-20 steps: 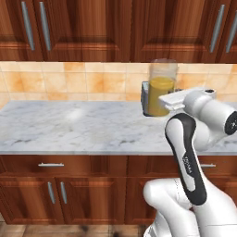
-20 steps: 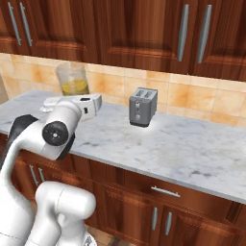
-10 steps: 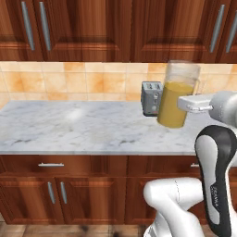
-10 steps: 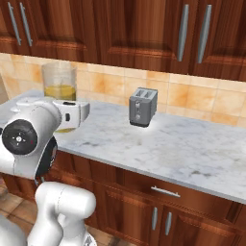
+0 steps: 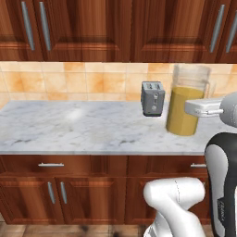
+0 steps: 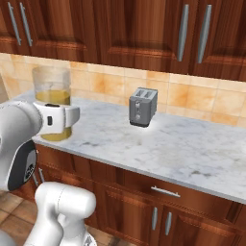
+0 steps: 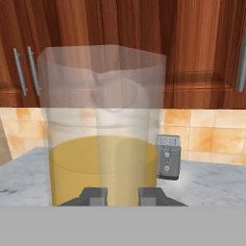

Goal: Move the orange and kiwi from the top shelf to the second highest shelf to make space. Then, place the pitcher from the counter on the cleared top shelf.

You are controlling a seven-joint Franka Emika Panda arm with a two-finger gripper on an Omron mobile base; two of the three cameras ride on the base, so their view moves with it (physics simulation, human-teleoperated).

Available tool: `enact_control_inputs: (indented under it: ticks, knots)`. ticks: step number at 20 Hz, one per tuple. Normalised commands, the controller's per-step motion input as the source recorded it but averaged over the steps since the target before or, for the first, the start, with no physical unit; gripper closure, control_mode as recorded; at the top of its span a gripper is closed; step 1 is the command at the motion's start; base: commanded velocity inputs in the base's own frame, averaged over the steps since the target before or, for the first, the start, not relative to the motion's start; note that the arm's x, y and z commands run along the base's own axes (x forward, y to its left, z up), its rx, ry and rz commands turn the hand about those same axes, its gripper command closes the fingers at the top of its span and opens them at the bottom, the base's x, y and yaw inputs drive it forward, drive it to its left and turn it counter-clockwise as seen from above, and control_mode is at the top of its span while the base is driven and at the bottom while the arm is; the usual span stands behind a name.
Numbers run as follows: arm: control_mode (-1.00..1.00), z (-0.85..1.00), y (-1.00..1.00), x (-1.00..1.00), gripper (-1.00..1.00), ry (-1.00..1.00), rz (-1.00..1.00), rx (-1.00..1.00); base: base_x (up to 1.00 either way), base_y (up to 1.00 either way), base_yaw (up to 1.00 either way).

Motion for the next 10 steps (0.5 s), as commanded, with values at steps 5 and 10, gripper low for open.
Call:
enact_control_inputs:
  ticks: [5,10]
  knots:
    - [-1.0,0.0,0.12,0.11,1.0,0.0,-0.03,-0.03,0.0,0.0,0.0]
    - [-1.0,0.0,0.03,0.03,1.0,0.02,-0.01,-0.01,0.0,0.0,0.0]
